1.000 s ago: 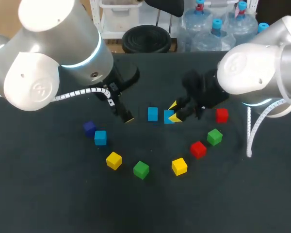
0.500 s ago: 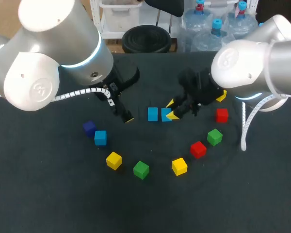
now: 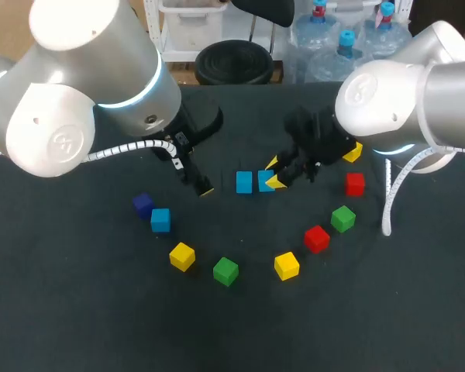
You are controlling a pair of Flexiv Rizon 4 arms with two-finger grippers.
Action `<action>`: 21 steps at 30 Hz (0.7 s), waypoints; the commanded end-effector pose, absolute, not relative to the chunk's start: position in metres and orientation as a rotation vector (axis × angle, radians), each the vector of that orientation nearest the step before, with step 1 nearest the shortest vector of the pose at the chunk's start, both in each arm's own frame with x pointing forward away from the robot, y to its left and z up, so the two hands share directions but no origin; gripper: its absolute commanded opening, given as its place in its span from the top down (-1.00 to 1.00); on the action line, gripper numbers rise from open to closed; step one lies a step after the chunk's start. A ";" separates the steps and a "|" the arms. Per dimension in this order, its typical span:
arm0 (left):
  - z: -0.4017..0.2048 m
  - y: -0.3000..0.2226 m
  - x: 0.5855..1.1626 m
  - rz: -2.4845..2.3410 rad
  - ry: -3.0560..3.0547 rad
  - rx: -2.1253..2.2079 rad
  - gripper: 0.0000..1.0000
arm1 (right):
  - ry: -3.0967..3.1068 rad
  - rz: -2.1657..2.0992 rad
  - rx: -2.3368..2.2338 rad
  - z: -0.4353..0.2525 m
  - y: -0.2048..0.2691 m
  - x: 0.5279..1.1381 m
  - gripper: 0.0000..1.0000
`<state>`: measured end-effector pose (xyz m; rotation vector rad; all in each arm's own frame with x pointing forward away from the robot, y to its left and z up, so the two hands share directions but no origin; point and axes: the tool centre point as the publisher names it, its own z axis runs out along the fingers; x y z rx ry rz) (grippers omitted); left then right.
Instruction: Place the blue cubes, place green cubes on the blue cubes, place the yellow cubes on the green cubes, then place the red cubes on the yellow cubes, and place purple cube on the red cubes.
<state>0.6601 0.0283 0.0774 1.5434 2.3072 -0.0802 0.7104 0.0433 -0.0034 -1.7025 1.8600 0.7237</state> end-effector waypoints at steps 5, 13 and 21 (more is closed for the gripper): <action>0.078 0.028 0.660 -0.078 2.309 1.543 -1.00 | 1.857 0.734 -1.706 -0.007 0.044 0.714 1.00; 0.078 0.028 0.660 -0.078 2.309 1.543 -1.00 | 1.856 0.737 -1.714 -0.008 0.045 0.715 1.00; 0.078 0.028 0.660 -0.078 2.309 1.543 -1.00 | 1.852 0.743 -1.721 -0.009 0.047 0.715 1.00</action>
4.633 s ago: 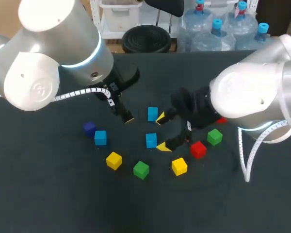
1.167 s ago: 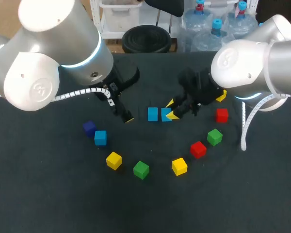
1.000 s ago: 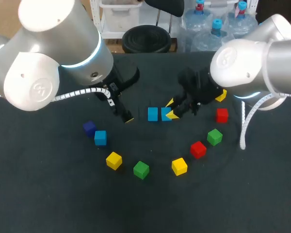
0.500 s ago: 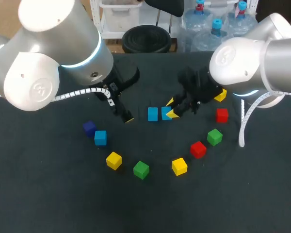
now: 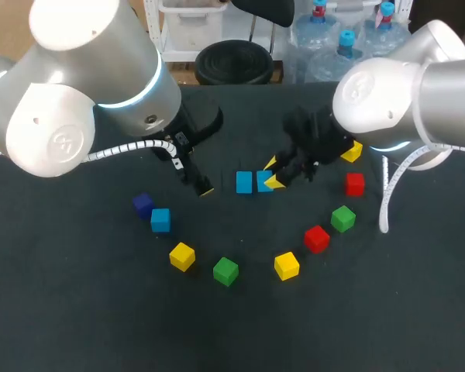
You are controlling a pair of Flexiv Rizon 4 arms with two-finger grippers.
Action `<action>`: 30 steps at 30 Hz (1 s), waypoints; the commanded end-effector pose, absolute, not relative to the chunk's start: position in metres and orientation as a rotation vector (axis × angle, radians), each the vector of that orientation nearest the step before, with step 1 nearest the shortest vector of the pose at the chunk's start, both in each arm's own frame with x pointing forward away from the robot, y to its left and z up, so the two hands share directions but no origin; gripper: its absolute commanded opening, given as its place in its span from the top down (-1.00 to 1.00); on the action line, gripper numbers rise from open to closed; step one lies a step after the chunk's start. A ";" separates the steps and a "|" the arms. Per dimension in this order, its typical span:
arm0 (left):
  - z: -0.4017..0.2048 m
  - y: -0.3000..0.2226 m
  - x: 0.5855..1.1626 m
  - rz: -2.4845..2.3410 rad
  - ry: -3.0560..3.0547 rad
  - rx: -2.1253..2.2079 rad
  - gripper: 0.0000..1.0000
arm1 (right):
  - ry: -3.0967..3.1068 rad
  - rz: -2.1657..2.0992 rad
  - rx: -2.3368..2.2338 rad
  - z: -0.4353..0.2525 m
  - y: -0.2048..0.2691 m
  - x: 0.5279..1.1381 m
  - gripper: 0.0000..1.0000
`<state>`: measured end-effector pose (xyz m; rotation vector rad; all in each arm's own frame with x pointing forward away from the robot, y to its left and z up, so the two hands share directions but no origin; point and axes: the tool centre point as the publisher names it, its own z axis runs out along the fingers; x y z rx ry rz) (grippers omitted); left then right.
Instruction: Place the blue cubes, place green cubes on the blue cubes, place the yellow cubes on the green cubes, then place the red cubes on the yellow cubes, and place purple cube on the red cubes.
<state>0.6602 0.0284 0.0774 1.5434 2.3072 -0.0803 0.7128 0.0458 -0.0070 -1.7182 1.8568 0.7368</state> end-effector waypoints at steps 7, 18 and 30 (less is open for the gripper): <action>0.078 0.028 0.660 -0.078 2.309 1.543 -1.00 | 1.852 0.745 -1.722 -0.009 0.047 0.714 0.99; 0.078 0.028 0.660 -0.078 2.309 1.543 -1.00 | 1.858 0.745 -1.715 -0.010 0.045 0.715 0.91; 0.078 0.028 0.660 -0.078 2.309 1.543 -1.00 | 1.862 0.746 -1.713 -0.011 0.043 0.715 0.69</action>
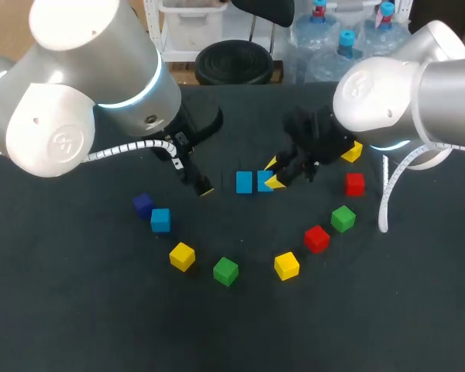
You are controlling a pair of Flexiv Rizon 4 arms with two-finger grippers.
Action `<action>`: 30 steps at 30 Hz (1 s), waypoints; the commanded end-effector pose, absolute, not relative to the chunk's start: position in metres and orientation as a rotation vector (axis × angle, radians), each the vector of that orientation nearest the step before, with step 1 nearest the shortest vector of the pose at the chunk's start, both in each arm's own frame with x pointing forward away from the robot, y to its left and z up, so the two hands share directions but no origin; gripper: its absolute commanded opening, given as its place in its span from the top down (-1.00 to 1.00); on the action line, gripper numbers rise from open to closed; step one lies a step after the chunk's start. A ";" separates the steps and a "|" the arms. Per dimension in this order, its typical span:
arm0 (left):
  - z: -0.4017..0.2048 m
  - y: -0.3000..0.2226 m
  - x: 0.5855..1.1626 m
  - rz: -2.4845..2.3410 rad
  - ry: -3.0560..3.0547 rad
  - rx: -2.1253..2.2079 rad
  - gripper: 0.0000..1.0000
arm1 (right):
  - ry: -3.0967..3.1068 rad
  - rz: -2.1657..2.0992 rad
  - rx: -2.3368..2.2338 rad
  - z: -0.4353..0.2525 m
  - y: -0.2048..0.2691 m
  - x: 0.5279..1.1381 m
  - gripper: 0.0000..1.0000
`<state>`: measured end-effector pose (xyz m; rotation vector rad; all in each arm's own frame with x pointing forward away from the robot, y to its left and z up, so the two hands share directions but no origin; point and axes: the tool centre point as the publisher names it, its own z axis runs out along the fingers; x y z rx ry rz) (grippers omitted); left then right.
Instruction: Place the blue cubes, place green cubes on the blue cubes, place the yellow cubes on the green cubes, then place the red cubes on the yellow cubes, and place purple cube on the red cubes.
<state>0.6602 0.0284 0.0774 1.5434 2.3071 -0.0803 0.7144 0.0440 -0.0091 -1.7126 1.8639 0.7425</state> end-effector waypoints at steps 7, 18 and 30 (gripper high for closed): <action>0.078 0.028 0.660 -0.078 2.309 1.543 -1.00 | 1.863 0.750 -1.718 -0.011 0.042 0.713 0.31; 0.078 0.028 0.660 -0.078 2.309 1.543 -1.00 | 1.855 0.756 -1.728 -0.011 0.041 0.712 0.30; 0.078 0.028 0.660 -0.078 2.309 1.543 -1.00 | 1.856 0.765 -1.732 -0.011 0.043 0.712 -1.00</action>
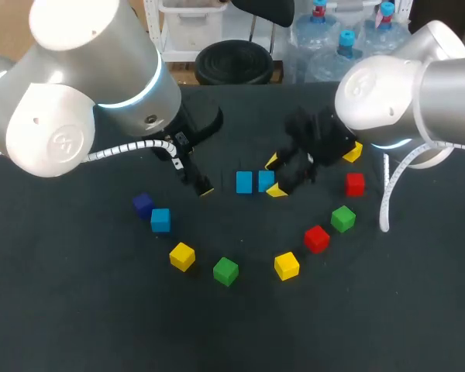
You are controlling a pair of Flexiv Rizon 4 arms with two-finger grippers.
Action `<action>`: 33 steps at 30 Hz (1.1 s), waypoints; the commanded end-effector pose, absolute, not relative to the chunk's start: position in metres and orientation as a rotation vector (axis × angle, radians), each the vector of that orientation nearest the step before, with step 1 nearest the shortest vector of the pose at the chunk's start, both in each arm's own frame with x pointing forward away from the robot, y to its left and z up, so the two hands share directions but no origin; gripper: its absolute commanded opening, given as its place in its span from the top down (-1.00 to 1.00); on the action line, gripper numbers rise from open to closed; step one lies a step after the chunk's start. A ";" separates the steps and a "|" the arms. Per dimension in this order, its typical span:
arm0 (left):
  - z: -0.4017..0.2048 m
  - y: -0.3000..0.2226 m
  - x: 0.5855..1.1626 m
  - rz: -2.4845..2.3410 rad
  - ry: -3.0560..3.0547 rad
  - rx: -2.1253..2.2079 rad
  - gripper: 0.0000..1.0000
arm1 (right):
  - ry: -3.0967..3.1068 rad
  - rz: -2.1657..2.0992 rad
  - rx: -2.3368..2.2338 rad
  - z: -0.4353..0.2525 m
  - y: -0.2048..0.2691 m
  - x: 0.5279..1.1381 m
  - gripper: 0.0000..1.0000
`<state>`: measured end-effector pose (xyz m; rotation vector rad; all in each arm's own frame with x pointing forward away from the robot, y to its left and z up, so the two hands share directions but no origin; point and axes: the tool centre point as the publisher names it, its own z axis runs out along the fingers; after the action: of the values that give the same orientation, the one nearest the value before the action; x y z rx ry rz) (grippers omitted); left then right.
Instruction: Place the blue cubes, place green cubes on the blue cubes, place the yellow cubes on the green cubes, then place the red cubes on the yellow cubes, and place purple cube on the red cubes.
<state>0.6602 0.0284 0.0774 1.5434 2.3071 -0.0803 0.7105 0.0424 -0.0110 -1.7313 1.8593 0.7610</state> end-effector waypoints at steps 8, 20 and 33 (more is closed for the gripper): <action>0.078 0.028 0.660 -0.078 2.309 1.543 -1.00 | 1.859 0.756 -1.732 0.001 0.039 0.712 -1.00; 0.078 0.028 0.660 -0.078 2.309 1.543 -1.00 | 1.877 0.753 -1.655 0.056 0.015 0.691 -1.00; 0.078 0.028 0.660 -0.078 2.309 1.543 -1.00 | 1.836 0.846 -1.572 0.094 -0.025 0.673 -1.00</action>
<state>0.6602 0.0284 0.0774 1.5435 2.3071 -0.0804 0.6813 -0.0093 0.0830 -1.5749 1.8465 0.8431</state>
